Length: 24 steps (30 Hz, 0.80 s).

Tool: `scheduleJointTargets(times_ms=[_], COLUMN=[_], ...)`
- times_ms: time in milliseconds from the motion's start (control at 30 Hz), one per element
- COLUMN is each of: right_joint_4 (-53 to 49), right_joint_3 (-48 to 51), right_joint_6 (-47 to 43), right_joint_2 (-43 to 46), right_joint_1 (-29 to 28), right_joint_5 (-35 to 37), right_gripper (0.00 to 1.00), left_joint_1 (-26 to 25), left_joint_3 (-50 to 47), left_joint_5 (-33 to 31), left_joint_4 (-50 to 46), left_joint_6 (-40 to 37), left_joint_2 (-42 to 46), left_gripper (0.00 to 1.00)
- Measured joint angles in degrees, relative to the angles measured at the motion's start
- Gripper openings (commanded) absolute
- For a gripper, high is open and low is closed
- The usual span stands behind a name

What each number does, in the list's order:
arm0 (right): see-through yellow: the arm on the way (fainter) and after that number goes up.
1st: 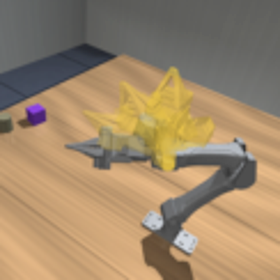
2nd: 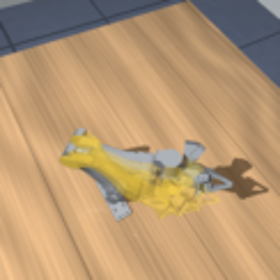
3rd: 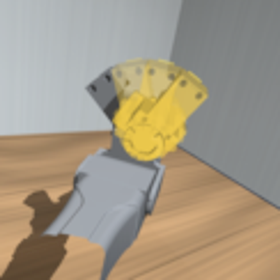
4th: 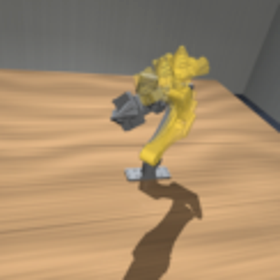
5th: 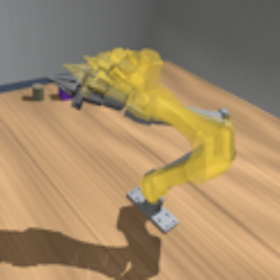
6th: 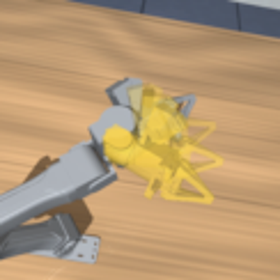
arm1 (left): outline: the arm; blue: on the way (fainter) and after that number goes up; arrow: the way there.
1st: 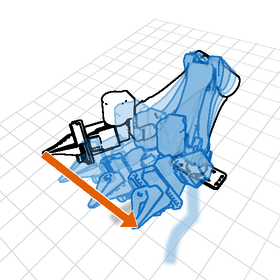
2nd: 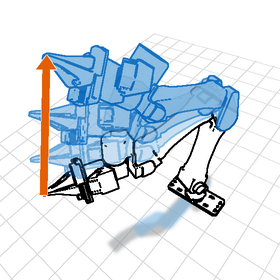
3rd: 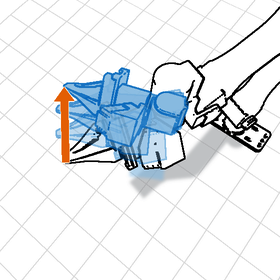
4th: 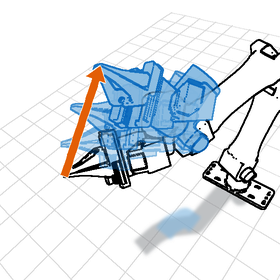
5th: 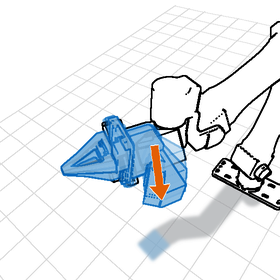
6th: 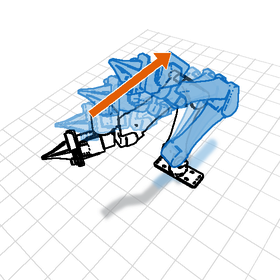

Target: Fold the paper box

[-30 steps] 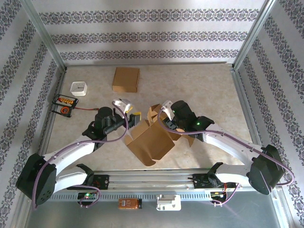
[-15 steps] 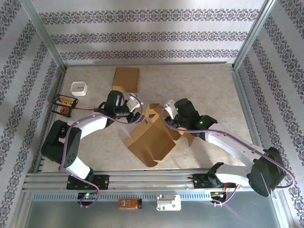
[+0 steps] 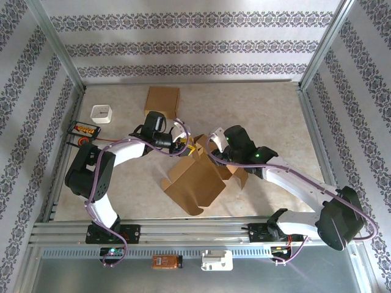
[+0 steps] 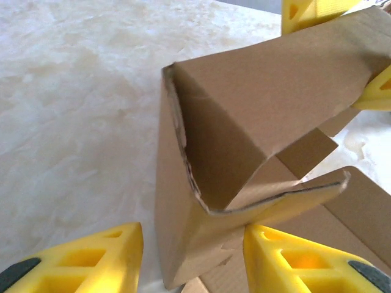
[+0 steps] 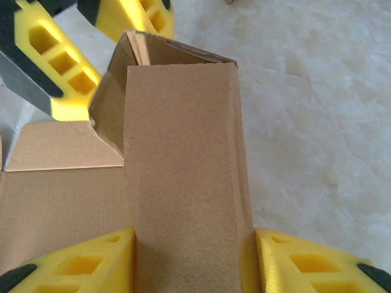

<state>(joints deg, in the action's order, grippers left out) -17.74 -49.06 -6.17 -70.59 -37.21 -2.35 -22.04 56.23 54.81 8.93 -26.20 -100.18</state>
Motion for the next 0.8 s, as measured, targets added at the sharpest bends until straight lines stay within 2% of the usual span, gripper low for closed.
scheduleJointTargets(times_ms=[300, 467, 633, 800], right_joint_4=[-0.02, 0.0, 0.04, 0.42], right_joint_3=[-0.7, -0.72, -0.74, -0.72], right_joint_6=[0.04, 0.28, 0.61, 1.49], right_joint_2=[-0.94, -1.27, -1.38, -1.38], right_joint_1=[0.15, 0.5, 0.74, 0.74], right_joint_5=[-0.72, -1.16, -1.2, -1.18], right_gripper=[0.5, 0.5, 0.5, 0.5], left_joint_1=[-2.14, -3.06, -4.59, -5.57], left_joint_3=[1.73, 1.68, 0.17, -0.46], left_joint_5=[-0.87, -3.02, -6.38, -9.9], left_joint_4=[0.48, 5.86, 14.05, 16.65], left_joint_6=[0.15, 4.5, 11.34, 14.71], left_joint_2=[-2.27, -4.28, -6.56, -7.26], left_gripper=[0.46, 0.49, 0.41, 0.29])
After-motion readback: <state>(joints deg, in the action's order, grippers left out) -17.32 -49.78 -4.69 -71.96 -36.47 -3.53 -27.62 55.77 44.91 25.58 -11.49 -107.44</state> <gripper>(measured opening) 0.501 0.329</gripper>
